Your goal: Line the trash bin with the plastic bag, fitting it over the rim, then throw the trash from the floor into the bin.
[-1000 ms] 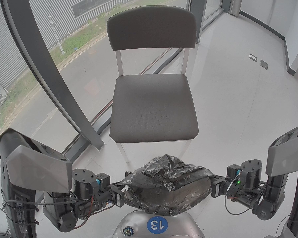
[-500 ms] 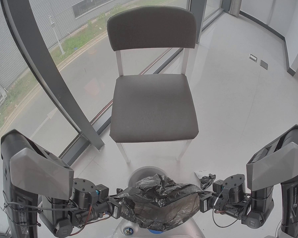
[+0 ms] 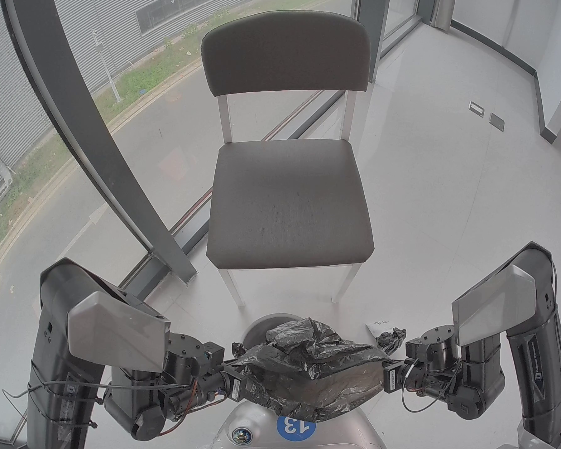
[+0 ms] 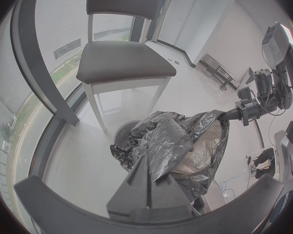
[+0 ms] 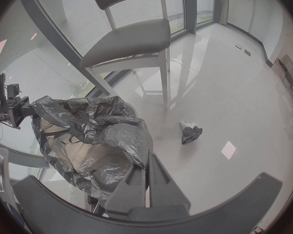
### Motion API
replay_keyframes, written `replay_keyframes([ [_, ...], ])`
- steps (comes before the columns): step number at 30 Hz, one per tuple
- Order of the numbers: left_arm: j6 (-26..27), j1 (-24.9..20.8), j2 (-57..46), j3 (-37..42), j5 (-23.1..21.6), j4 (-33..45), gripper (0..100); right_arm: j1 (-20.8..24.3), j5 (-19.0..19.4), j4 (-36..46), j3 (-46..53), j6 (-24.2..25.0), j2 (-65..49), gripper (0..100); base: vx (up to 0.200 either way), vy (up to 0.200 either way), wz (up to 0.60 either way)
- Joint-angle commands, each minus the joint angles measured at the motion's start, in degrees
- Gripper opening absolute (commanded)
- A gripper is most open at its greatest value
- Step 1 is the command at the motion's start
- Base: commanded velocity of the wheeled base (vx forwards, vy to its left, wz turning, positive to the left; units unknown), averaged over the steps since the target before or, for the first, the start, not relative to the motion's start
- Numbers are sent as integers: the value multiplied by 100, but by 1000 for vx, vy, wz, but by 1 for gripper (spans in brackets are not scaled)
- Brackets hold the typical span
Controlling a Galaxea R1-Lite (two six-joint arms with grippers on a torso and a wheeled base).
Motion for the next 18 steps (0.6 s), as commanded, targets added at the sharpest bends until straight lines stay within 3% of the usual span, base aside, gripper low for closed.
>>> replay_keyframes([
  [1,-1,29,299,-128,2,-107,0,-104,55,67,-73,-1,228,0,0,0,0],
  [12,-1,-14,255,39,38,-107,0,28,-15,-118,384,-36,105,0,0,0,0],
  [18,-10,-120,255,48,328,-107,0,107,-33,-118,700,-27,-343,0,0,0,0],
])
